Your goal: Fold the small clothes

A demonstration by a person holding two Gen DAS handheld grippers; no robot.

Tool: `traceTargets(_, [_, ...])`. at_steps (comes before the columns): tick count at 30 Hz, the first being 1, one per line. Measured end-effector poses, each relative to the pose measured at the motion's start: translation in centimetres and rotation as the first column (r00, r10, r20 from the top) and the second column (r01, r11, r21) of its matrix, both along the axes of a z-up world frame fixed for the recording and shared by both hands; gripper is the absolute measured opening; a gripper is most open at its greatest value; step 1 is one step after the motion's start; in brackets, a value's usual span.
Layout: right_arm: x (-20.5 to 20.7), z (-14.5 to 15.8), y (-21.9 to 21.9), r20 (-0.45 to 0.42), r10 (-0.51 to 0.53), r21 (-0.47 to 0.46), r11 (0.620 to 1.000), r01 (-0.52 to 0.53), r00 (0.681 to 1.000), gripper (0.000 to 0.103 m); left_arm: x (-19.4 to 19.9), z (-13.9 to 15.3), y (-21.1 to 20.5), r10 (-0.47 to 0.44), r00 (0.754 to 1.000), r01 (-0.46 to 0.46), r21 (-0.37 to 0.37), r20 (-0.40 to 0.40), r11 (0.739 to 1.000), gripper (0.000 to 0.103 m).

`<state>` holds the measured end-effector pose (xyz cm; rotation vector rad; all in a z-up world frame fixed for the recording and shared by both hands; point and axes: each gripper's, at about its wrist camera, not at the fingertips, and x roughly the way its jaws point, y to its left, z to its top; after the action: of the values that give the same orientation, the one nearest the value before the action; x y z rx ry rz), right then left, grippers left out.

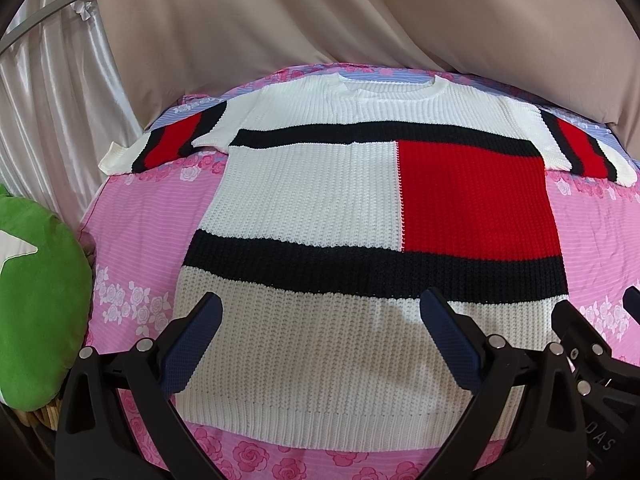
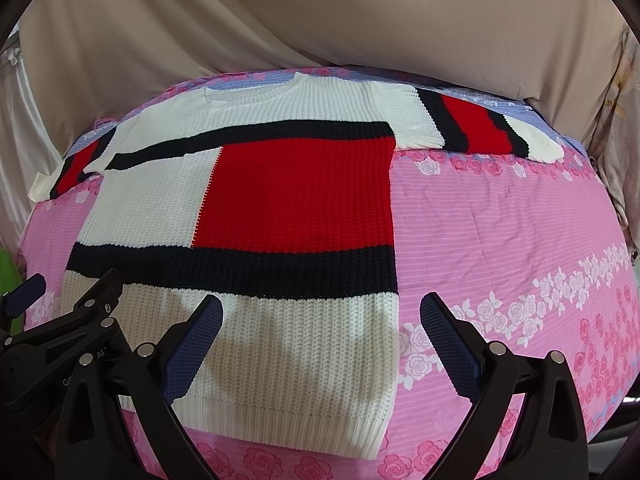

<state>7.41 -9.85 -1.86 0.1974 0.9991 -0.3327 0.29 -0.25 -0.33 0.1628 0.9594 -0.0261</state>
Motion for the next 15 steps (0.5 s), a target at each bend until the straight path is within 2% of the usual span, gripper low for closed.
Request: traceTargets(15, [0.34,-0.29,-0.01,-0.005,0.002,0.005,1.0,-0.002,1.0,0.098,-0.01,0.0,0.59,0.001,1.0,-0.001,0.003,-0.001,1.0,0.097])
